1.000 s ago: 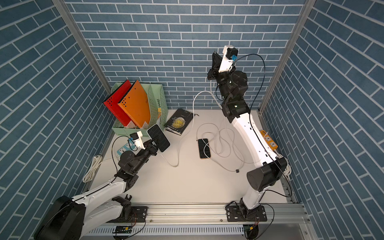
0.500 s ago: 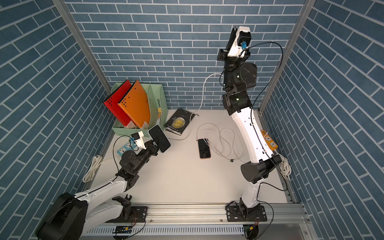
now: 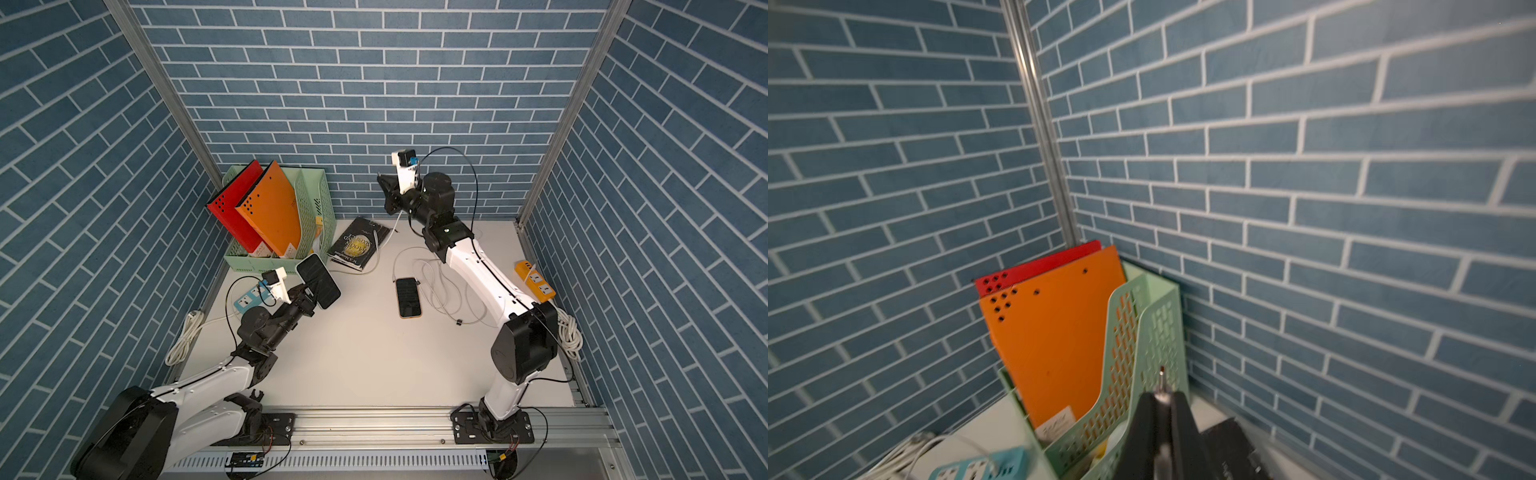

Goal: Plug the charging cable into the phone
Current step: Pick up the charging cable from the center of the board, then insert the charging cable into the phone.

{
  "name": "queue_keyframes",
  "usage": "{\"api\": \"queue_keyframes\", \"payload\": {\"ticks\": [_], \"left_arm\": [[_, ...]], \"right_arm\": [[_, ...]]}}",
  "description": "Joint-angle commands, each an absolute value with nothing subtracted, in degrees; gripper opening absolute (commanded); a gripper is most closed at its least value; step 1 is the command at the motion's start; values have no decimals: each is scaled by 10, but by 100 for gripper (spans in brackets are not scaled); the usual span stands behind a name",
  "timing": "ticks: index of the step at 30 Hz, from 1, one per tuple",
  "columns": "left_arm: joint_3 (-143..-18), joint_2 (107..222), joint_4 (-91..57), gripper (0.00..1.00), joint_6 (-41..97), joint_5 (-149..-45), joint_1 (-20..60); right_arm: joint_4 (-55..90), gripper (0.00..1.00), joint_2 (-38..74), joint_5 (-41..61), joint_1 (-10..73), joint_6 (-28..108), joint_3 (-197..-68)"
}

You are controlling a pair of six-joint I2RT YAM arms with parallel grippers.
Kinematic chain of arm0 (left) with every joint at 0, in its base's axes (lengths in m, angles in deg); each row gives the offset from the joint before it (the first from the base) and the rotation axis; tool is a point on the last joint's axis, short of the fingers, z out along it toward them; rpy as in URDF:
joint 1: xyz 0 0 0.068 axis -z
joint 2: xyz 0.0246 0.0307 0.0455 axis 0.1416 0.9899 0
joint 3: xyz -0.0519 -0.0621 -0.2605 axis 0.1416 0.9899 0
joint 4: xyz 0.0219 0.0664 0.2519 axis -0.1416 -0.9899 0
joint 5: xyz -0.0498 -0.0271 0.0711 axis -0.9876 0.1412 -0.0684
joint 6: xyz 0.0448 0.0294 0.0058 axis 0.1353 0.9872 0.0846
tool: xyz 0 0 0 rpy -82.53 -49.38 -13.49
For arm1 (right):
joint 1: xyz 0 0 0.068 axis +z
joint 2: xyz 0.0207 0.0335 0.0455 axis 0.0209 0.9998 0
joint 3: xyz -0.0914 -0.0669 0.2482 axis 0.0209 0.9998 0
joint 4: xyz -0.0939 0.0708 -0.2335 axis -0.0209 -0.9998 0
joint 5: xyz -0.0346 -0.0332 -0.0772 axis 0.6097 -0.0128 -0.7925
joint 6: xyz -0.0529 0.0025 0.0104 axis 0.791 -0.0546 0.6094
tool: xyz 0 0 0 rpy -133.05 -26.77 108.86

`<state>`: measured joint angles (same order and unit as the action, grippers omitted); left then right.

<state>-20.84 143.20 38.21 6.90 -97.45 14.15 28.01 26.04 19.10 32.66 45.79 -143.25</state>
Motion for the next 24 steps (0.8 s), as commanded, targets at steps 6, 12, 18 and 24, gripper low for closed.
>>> {"api": "queue_keyframes", "payload": {"ticks": [6,12,18,24], "left_arm": [[-214,1456,512,0,7,-1091,104],[-213,1554,702,0,-90,-1168,100],[-244,1688,866,0,-204,-1224,99],[-240,1690,866,0,-201,-1220,99]], "right_arm": [[561,0,138,450,332,293,-1052],[670,0,136,505,358,233,-943],[706,0,169,517,393,227,-937],[718,0,208,516,400,225,-947]]}}
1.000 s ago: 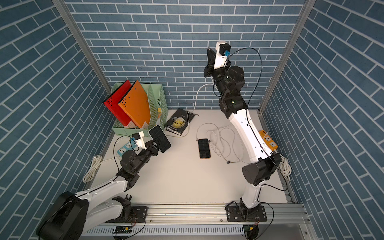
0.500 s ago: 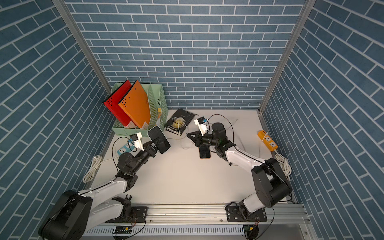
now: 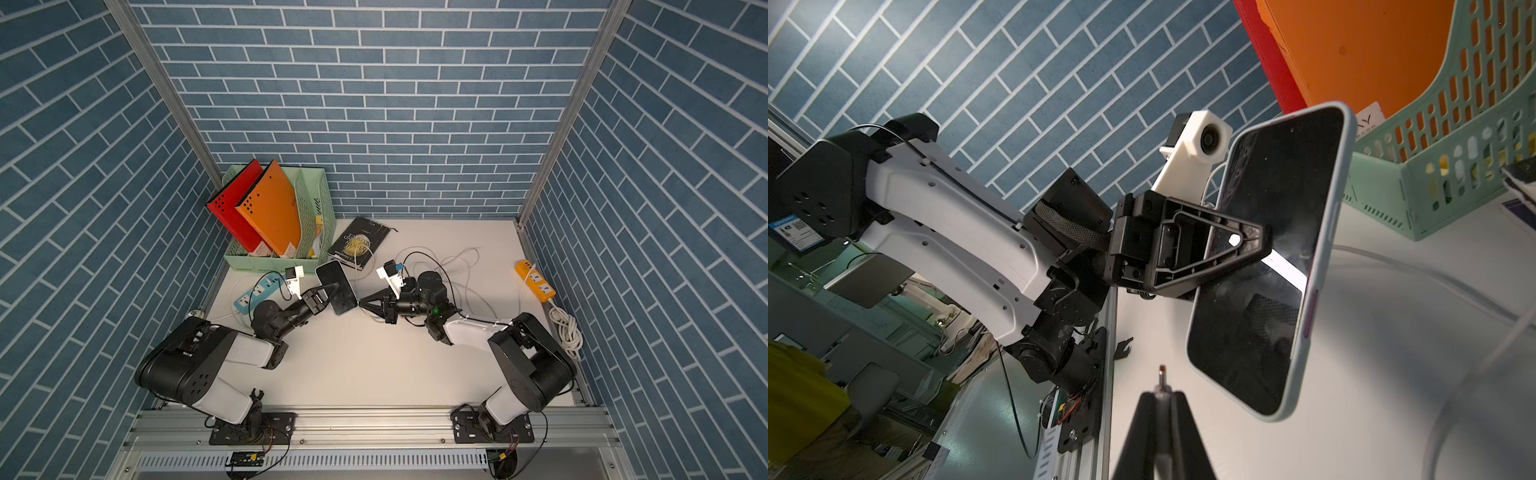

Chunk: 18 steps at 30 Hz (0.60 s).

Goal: Plug the charging cable into the phone
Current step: Insert the charging cable into the phone.

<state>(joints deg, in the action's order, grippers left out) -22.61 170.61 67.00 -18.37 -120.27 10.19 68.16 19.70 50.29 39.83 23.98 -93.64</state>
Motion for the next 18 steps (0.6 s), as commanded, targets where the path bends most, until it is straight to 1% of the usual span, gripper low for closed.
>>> {"api": "queue_keyframes", "payload": {"ticks": [1,6,15,18], "left_arm": [[-241,1689,866,0,-202,-1225,99],[-239,1681,866,0,-201,-1225,98],[-225,1663,866,0,-200,-1199,99],[-219,1651,866,0,-197,-1190,99]], "right_arm": [[723,0,213,518,401,221,-947],[797,0,249,524,402,173,-931],[1031,0,326,539,413,18,-897],[1081,0,338,536,415,-7,-880]]}}
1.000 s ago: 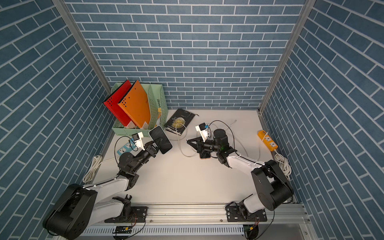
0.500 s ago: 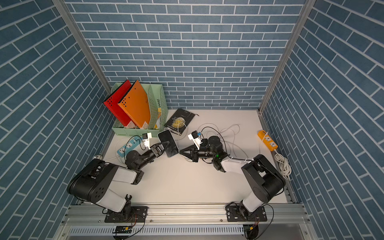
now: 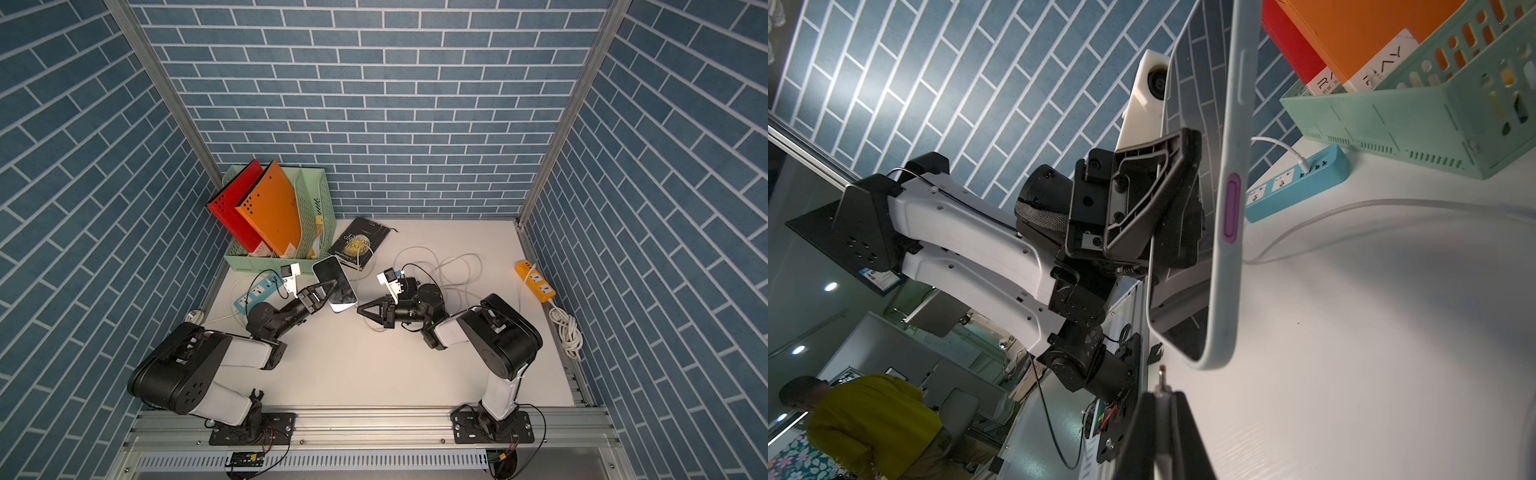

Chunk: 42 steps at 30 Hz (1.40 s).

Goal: Plug the charging cable into the phone
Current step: Insert the charging cable into the phone.

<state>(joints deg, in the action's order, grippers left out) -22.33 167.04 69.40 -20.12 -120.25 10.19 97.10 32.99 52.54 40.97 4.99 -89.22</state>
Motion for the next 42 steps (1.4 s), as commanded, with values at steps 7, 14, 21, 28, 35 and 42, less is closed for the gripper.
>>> {"api": "queue_keyframes", "payload": {"ticks": [7,14,21,28,35,42], "left_arm": [[-218,1646,866,0,-200,-1188,100],[-221,1649,866,0,-202,-1190,102],[-221,1654,866,0,-202,-1193,102],[-226,1660,867,0,-205,-1198,102],[-227,1662,866,0,-206,-1200,102],[-228,1663,866,0,-206,-1201,102]], "right_arm": [[1168,0,389,530,423,-51,-874],[1190,0,422,520,444,-57,-900],[1209,0,428,513,449,-58,-910],[1216,0,429,512,448,-58,-922],[1216,0,433,508,449,-59,-936],[1220,0,435,504,449,-59,-938]]}}
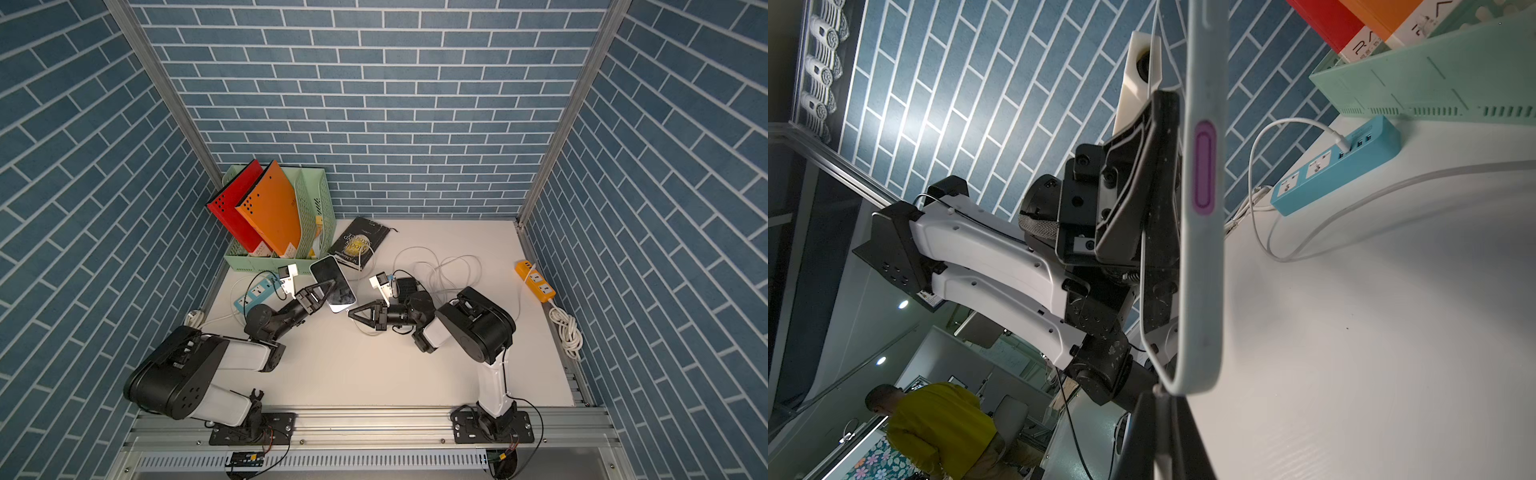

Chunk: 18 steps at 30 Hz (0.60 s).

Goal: Plug the charging cable into the phone
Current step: Insert the charging cable into the phone.

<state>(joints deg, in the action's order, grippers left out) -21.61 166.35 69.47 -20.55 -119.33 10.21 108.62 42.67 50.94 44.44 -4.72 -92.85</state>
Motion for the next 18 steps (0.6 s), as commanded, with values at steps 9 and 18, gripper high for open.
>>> {"api": "queue_keyframes", "payload": {"ticks": [9,18], "left_arm": [[-228,1662,866,0,-209,-1204,102],[-228,1663,866,0,-209,-1205,102]], "right_arm": [[1220,0,441,496,448,-59,-947],[1219,0,443,486,443,-60,-954]]}}
